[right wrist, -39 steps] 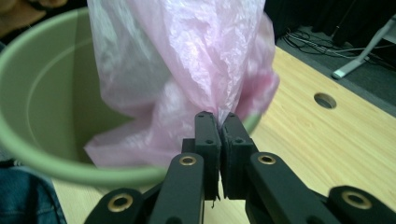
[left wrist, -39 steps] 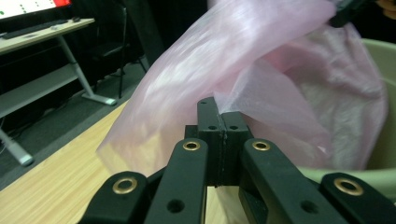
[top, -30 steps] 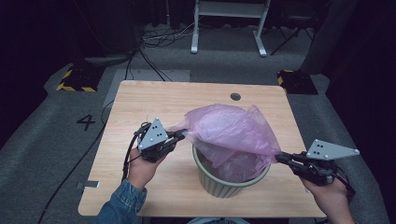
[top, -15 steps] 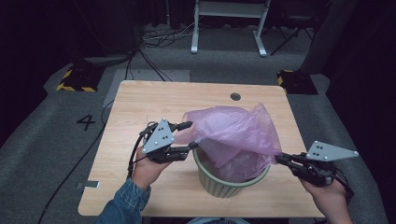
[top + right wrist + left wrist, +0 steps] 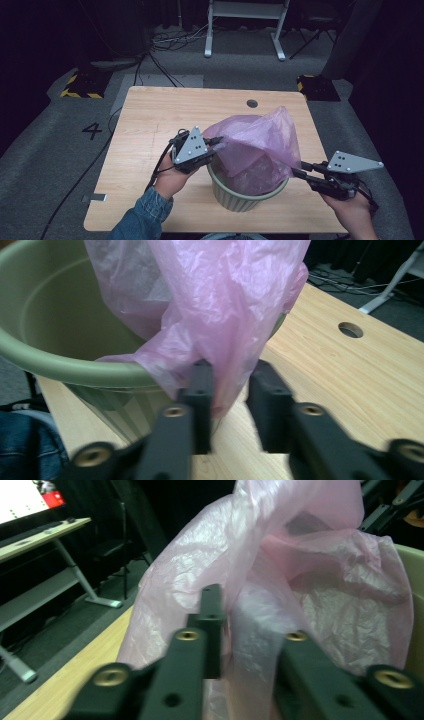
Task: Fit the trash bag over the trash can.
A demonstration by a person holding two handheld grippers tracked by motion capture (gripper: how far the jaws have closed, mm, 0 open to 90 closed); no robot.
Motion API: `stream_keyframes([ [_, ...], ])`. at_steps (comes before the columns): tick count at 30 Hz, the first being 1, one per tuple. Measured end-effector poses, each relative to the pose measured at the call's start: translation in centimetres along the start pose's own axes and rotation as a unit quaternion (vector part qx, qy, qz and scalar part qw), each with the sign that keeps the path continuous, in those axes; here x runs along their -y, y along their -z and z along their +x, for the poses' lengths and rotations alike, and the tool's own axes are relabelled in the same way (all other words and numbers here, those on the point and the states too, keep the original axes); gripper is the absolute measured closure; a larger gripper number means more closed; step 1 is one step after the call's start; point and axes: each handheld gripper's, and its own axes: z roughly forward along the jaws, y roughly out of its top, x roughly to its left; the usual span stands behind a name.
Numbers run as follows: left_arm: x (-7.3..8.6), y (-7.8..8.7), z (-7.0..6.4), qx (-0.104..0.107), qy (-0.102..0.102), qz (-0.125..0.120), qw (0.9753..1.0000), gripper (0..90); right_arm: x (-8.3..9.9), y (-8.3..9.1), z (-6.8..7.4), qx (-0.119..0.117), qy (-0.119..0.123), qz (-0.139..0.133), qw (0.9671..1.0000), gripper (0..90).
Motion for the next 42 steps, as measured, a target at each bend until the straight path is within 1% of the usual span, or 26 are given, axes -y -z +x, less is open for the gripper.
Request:
stream_keyframes([
  [1,0.0,0.0,0.0,0.0,-0.002,0.001,1.0,88.3,-0.2,0.2,-0.1,-0.003,-0.001,-0.004,1.0,54.2],
  [2,0.0,0.0,-0.1,0.0,-0.003,0.001,1.0,88.9,-0.5,0.5,-0.1,-0.003,-0.003,-0.008,1.0,49.6],
  [4,0.0,-0.1,-0.1,0.004,-0.004,0.003,1.0,89.3,-1.2,1.1,-0.2,0.001,0.001,-0.019,0.9998,42.0],
  [5,-0.1,-0.1,-0.2,0.004,-0.006,0.004,1.0,89.4,-1.6,1.4,-0.1,0.003,0.004,-0.024,0.9997,40.0],
  [8,-0.2,-0.3,-0.3,0.007,-0.008,0.007,0.9999,89.4,-3.2,2.2,0.2,0.007,0.016,-0.037,0.9992,36.0],
  [11,-0.2,-0.5,-0.3,0.011,-0.008,0.009,0.9999,89.4,-4.8,2.3,0.7,0.008,0.033,-0.039,0.9987,35.2],
  [14,-0.3,-0.7,-0.4,0.013,-0.009,0.013,0.9998,89.4,-6.4,1.8,1.1,0.005,0.047,-0.038,0.9982,34.8],
  [18,-0.4,-0.8,-0.5,0.019,-0.012,0.015,0.9996,89.4,-8.4,0.4,1.5,-0.005,0.064,-0.032,0.9974,34.3],
  [19,-0.4,-0.8,-0.5,0.019,-0.011,0.015,0.9996,89.4,-8.8,-0.1,1.6,-0.006,0.067,-0.031,0.9973,35.1],
  [20,-0.4,-0.8,-0.5,0.019,-0.011,0.016,0.9996,89.3,-9.2,-0.5,1.8,-0.006,0.069,-0.028,0.9972,38.8],
  [21,-0.4,-0.7,-0.5,0.018,-0.011,0.016,0.9996,89.2,-9.5,-1.0,2.0,-0.005,0.073,-0.023,0.997,46.7],
  [22,-0.3,-0.6,-0.5,0.017,-0.01,0.016,0.9997,89.0,-9.6,-1.3,2.1,-0.002,0.078,-0.017,0.9968,56.9],
  [23,-0.2,-0.5,-0.5,0.014,-0.007,0.015,0.9998,86.5,-9.7,-1.7,2.2,0.004,0.082,-0.012,0.9965,65.6],
  [24,-0.1,-0.4,-0.4,0.015,-0.007,0.016,0.9997,83.9,-9.7,-2.0,2.3,0.009,0.082,-0.007,0.9965,73.3],
  [25,0.0,-0.2,-0.4,0.014,-0.008,0.015,0.9998,83.6,-9.6,-2.1,2.2,0.011,0.079,-0.004,0.9968,79.6],
  [27,0.4,0.2,-0.2,0.007,-0.003,0.014,0.9999,83.5,-9.1,-2.1,1.8,0.013,0.071,-0.005,0.9974,88.2],
  [30,0.8,0.8,0.2,0.002,0.008,0.011,0.9999,86.4,-8.1,-1.5,1.2,0.014,0.055,-0.01,0.9983,89.5],
  [32,1.1,1.1,0.3,-0.005,0.012,0.011,0.9999,87.8,-7.1,-0.9,0.8,0.019,0.044,-0.013,0.9988,89.4],
  [34,1.3,1.3,0.5,-0.009,0.015,0.012,0.9998,88.2,-6.1,-0.1,0.3,0.024,0.028,-0.019,0.9992,89.3],
  [37,1.7,1.5,0.7,-0.016,0.022,0.015,0.9995,88.4,-4.2,0.9,-0.5,0.024,0.0,-0.025,0.9994,88.6],
  [40,2.1,1.6,0.9,-0.025,0.029,0.022,0.999,88.4,-2.3,1.3,-1.2,0.025,-0.026,-0.023,0.9991,87.0],
  [42,2.3,1.5,1.1,-0.032,0.03,0.029,0.9986,88.3,-1.2,1.3,-1.5,0.026,-0.038,-0.021,0.9987,86.2],
])
